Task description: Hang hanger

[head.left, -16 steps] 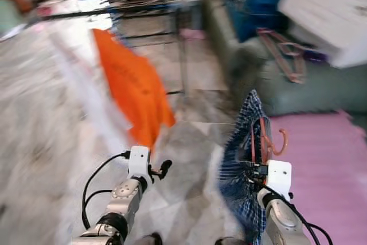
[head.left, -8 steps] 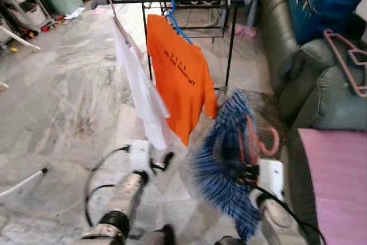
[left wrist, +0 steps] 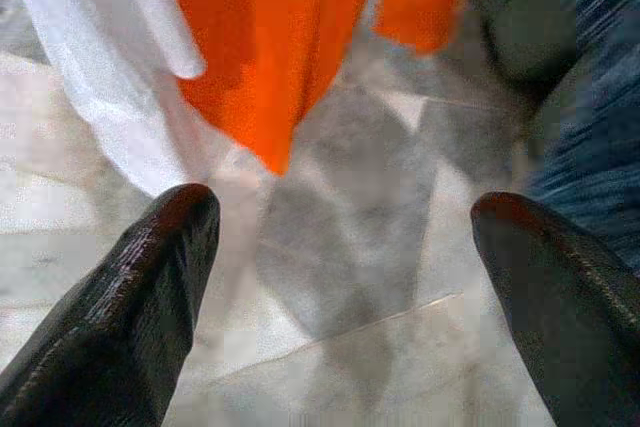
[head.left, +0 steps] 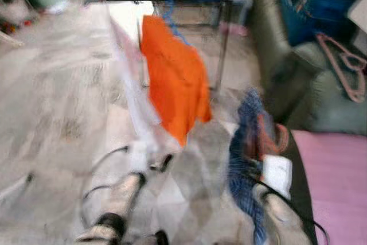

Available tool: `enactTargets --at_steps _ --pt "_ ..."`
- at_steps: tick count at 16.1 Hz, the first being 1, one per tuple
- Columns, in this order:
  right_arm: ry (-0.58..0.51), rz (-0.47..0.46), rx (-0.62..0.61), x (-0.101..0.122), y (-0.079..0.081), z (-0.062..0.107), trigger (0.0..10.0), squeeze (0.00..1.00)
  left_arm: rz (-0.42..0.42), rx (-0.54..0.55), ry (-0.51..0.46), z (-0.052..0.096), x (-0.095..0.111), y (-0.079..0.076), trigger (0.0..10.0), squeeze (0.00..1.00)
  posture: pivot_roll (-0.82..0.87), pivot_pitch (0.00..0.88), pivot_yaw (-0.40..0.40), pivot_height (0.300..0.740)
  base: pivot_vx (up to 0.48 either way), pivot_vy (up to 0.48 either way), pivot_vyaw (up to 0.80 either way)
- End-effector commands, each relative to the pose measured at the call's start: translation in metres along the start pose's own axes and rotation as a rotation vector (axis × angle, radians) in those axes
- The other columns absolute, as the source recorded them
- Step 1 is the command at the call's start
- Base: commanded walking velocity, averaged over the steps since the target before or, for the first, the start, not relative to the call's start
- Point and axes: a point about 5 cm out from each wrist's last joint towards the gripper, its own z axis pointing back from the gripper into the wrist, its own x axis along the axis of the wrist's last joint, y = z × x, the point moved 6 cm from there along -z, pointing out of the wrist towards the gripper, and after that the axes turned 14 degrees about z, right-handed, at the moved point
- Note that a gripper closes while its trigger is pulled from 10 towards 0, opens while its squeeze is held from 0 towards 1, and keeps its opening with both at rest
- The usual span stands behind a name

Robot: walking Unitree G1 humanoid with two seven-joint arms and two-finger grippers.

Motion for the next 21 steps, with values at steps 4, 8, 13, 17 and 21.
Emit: enactTargets --at_steps 4,8,13,17,21 --pt "-0.027 0.051 -0.044 0.008 -0.024 -0.002 10.0 0.0 0.012 -0.028 0.012 -0.003 -0.004 -0.012 10.0 0.0 -0.24 0.165 0.058 0.74 0.338 0.0 0.0" --pt "-0.069 0.117 -0.046 0.023 -0.032 -0.005 10.0 0.0 0.005 -0.036 0.016 -0.003 -0.005 -0.013 10.0 0.0 -0.24 0.164 0.06 0.74 0.34 0.0 0.0" --pt "-0.086 0.151 -0.005 0.027 -0.028 -0.006 10.0 0.0 -0.008 -0.029 0.025 -0.001 -0.006 -0.008 10.0 0.0 -0.23 0.158 0.065 0.74 0.346 0.0 0.0" --pt "-0.089 0.14 0.021 0.029 -0.021 -0.008 10.0 0.0 -0.011 -0.024 0.03 0.0 -0.007 -0.005 10.0 0.0 -0.23 0.157 0.069 0.74 0.326 0.255 0.22" --pt "-0.071 0.129 0.054 0.025 -0.014 -0.008 10.0 0.0 -0.016 -0.018 0.037 0.001 -0.01 -0.003 10.0 0.0 -0.22 0.158 0.069 0.74 0.292 0.381 0.0"
